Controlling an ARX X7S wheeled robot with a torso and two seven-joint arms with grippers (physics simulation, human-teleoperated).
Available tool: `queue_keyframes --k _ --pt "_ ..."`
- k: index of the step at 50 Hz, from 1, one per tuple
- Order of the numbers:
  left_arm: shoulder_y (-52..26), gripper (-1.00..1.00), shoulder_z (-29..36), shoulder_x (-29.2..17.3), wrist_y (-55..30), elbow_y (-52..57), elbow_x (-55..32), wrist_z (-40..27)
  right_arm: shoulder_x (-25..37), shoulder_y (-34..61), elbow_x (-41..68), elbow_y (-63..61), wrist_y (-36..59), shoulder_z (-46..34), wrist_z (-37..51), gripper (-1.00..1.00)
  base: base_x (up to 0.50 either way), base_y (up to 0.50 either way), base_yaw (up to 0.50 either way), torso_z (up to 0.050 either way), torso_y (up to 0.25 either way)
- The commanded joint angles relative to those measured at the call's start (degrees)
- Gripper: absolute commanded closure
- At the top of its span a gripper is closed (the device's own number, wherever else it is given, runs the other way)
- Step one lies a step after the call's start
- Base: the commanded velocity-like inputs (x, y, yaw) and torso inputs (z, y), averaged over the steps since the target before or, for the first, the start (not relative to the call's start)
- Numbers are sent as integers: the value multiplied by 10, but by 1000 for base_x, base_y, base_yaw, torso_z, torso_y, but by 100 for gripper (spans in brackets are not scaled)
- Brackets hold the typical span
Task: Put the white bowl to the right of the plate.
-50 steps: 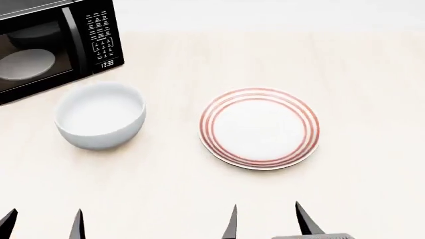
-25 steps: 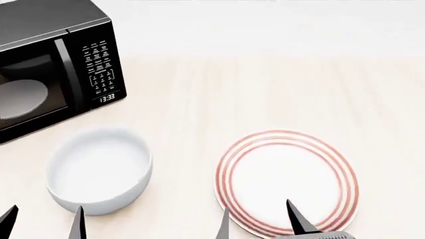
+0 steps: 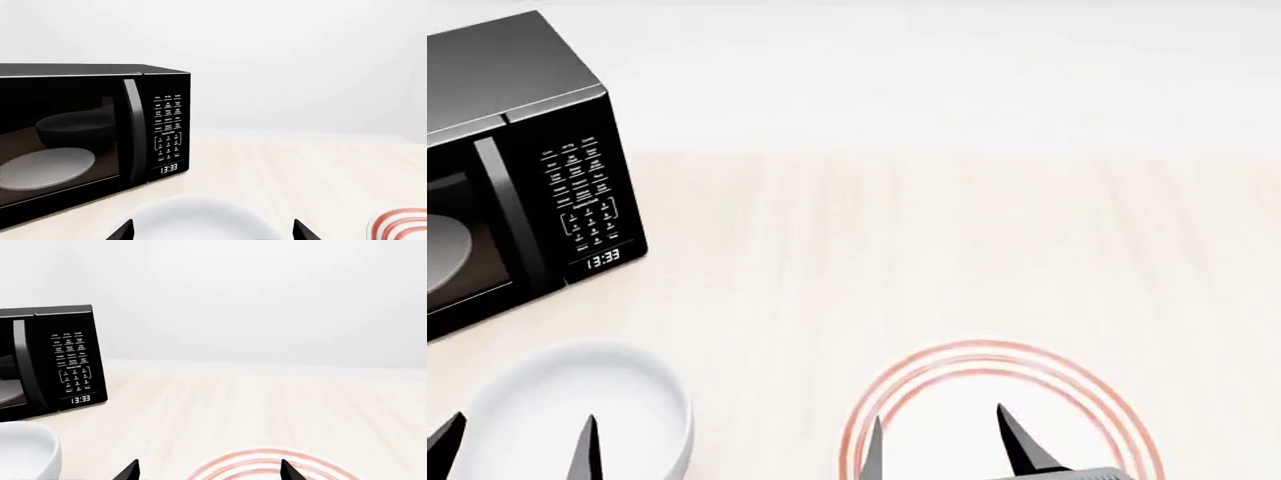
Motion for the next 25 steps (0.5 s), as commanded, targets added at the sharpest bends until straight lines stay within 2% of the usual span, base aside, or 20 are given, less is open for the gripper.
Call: queue_keyframes --k 1,3,4,5,8,11,25 --pt "0 -100 5 -4 5 -4 -3 -4 4 -1 -3 6 -15 -7 4 -100 500 0 0 0 0" --pt "0 -100 5 -6 3 -1 -3 -5 4 0 -6 8 -16 -9 7 -100 500 0 0 0 0" --pt "-48 -100 -81 -24 6 -87 -45 -67 -82 86 80 -76 69 50 36 -100 0 0 0 0 0" --pt "-48 -100 -148 -24 6 -88 -46 -66 -94 172 93 -68 155 44 17 -100 0 0 0 0 0" --pt "-48 -100 -147 -25 8 -89 -46 -66 -91 430 149 -89 413 63 55 -100 0 0 0 0 0" --pt "-47 -100 -147 -26 7 -86 -47 -67 -87 435 163 -90 660 63 68 -100 0 0 0 0 0" --pt "-49 -100 -151 -30 9 -91 -52 -73 -85 473 221 -32 668 62 112 -100 0 0 0 0 0"
